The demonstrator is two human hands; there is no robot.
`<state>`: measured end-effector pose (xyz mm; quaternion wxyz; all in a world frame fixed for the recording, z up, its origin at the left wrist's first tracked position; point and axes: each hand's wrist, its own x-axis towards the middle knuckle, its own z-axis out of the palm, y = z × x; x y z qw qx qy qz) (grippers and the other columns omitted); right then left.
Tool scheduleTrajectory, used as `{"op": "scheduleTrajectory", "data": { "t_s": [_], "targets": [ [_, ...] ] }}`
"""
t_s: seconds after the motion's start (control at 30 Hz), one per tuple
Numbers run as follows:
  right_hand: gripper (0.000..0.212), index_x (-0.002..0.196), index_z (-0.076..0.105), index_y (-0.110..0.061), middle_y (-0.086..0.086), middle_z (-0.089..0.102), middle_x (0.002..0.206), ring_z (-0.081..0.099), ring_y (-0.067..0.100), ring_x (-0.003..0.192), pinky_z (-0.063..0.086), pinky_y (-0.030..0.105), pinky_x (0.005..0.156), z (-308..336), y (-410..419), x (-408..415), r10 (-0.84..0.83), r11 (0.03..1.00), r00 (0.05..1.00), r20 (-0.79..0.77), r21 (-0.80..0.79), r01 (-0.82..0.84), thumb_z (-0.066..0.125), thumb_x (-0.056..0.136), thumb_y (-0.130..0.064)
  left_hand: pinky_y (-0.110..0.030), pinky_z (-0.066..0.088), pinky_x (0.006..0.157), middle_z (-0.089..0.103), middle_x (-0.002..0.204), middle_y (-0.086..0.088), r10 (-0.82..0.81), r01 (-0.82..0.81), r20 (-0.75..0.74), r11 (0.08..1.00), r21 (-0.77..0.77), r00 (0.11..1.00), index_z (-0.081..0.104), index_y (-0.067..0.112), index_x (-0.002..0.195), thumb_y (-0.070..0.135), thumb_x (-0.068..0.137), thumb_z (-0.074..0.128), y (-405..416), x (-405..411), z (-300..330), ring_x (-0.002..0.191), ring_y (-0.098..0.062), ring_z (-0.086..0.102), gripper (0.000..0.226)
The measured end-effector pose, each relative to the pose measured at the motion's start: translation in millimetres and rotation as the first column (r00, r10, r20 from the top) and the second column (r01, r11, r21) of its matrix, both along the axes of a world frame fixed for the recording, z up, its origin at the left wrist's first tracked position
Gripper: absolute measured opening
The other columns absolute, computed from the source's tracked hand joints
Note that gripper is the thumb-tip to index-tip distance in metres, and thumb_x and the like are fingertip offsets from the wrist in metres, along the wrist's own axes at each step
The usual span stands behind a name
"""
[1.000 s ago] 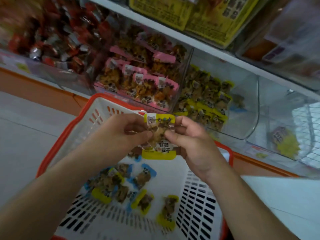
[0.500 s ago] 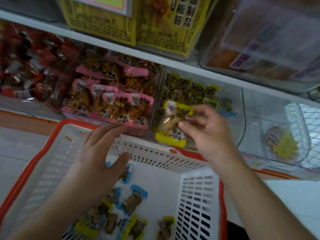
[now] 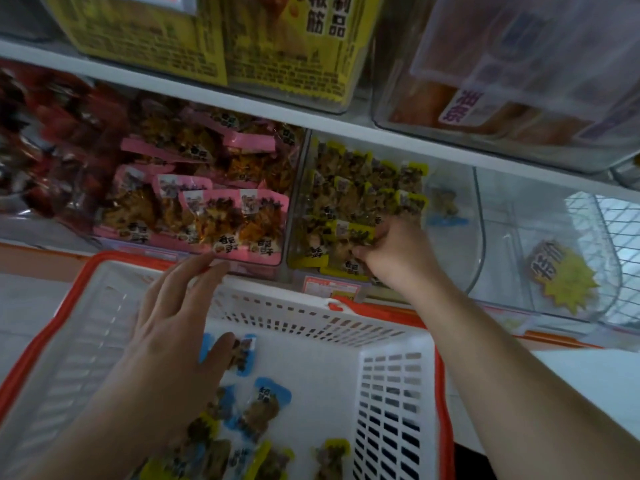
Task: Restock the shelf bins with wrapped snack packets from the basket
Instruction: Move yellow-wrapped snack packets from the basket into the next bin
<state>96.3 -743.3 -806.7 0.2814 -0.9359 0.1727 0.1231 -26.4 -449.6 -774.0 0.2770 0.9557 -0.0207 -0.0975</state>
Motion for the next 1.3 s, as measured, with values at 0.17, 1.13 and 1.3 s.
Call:
{"op": "scheduleTrajectory", "data": {
  "t_s": [0.17,1.13,1.3],
  "targets": [
    [0.045,0.119,0.062,-0.017,-0.007,0.057,0.084,0.063,0.021,0.088,0.040,0.030,0.058,10.0,8.5,-6.5,0.029,0.991,1.000,0.011,-0.133,-0.028,0.081,0.092,-0.047,-0.045,0.022,0.122,0.016,0.163,0.023,-0.001,0.001,0.011,1.000,-0.002,1.000,0.028,0.035,0.160,0.024,0.084,0.080,0.1,1.6,-1.9,0.151,-0.010,0.012,0.092],
    [0.078,0.158,0.037,-0.032,0.009,0.037,0.153,0.036,0.036,0.139,0.042,0.051,0.111,-126.4,223.6,-219.5,0.755,0.576,0.575,-0.315,-0.099,-0.811,0.074,0.090,-0.035,-0.057,0.046,0.104,0.037,0.151,-0.010,0.337,-0.315,-0.349,0.941,0.121,0.874,0.011,0.029,0.158,0.025,0.093,0.061,86.0,-18.8,23.2,0.137,-0.038,0.041,0.082],
    [0.050,0.135,0.056,-0.016,0.013,0.052,0.133,0.047,0.035,0.124,0.046,0.045,0.101,-137.9,236.6,-227.4,0.742,0.572,0.627,-0.237,-0.263,-0.777,0.072,0.088,-0.019,-0.057,0.050,0.101,0.044,0.142,-0.010,0.367,-0.346,-0.348,0.930,0.123,0.863,0.025,0.024,0.149,0.028,0.091,0.061,91.5,-17.6,22.2,0.128,-0.036,0.046,0.068]
  ]
}}
